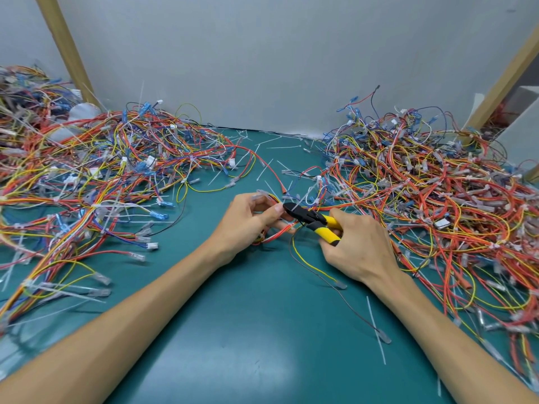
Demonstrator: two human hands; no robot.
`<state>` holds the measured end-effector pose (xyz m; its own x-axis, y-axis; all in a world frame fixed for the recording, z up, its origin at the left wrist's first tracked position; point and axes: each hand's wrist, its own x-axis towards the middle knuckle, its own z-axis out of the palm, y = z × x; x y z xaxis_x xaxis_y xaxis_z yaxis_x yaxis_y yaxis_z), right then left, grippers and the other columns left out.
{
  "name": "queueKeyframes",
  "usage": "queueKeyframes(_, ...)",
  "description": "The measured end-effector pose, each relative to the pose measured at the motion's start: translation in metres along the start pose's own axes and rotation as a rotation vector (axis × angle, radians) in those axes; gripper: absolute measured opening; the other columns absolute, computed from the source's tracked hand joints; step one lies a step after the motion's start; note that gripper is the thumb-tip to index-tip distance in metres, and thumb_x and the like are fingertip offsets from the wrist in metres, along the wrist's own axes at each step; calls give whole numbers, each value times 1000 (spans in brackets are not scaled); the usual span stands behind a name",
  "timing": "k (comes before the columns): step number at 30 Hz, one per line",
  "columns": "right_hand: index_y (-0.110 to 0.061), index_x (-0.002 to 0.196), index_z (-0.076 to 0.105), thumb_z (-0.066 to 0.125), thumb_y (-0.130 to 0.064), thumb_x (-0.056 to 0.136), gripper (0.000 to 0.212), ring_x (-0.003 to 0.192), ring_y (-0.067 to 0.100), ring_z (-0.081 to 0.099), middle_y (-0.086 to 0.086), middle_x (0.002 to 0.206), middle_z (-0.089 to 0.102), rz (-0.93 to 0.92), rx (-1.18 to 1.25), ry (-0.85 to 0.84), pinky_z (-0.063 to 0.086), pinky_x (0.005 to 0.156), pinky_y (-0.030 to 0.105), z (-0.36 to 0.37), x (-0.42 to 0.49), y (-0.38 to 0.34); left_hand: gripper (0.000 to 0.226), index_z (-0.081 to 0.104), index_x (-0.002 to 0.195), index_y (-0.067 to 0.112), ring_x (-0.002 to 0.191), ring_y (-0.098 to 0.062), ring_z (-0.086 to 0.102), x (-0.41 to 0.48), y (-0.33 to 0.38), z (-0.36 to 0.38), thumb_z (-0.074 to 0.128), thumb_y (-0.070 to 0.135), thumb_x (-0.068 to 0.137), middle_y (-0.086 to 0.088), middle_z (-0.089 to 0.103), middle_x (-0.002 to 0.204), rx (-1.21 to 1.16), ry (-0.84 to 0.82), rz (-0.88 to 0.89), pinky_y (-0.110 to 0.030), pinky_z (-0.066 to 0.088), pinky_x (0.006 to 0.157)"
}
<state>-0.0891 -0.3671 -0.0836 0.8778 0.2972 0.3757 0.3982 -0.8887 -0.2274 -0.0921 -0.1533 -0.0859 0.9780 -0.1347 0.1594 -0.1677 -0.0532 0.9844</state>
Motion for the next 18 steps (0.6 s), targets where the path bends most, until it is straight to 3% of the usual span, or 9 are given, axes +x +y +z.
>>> queueKeyframes(6, -22, 66, 36, 57, -39, 69, 27, 56, 29, 49, -7, 53, 44, -18, -17, 33, 38, 50, 31, 0, -3, -1, 15, 60, 84, 9, 73, -15, 74, -2, 3, 1, 53, 11, 98, 3, 75, 83, 19, -5, 9, -17, 39, 51)
queueKeyframes(11, -22, 83, 47, 66, -36, 75, 24, 69, 29, 54, -4, 74, 57, -51, -70, 40, 38, 56, 33, 1, -3, -1, 20, 58, 79, 13, 71, -11, 73, -4, 7, 3, 53, 7, 98, 5, 74, 82, 21, -9, -4, -19, 39, 52)
queueKeyframes(15, -22, 75, 45, 61, -35, 73, 22, 61, 27, 48, -6, 64, 51, -46, -45, 33, 41, 53, 33, 0, -1, -3, 18, 57, 81, 9, 71, -14, 74, -4, 7, 2, 52, 6, 98, 4, 73, 83, 7, -1, -6, -19, 40, 54)
queueKeyframes(18, -18, 69, 43, 56, -39, 71, 25, 56, 30, 49, -4, 53, 46, -17, -37, 32, 44, 51, 34, -1, -3, -3, 17, 57, 82, 8, 72, -14, 74, -4, 6, 2, 53, 8, 98, 7, 74, 79, 6, -10, -8, -29, 35, 56)
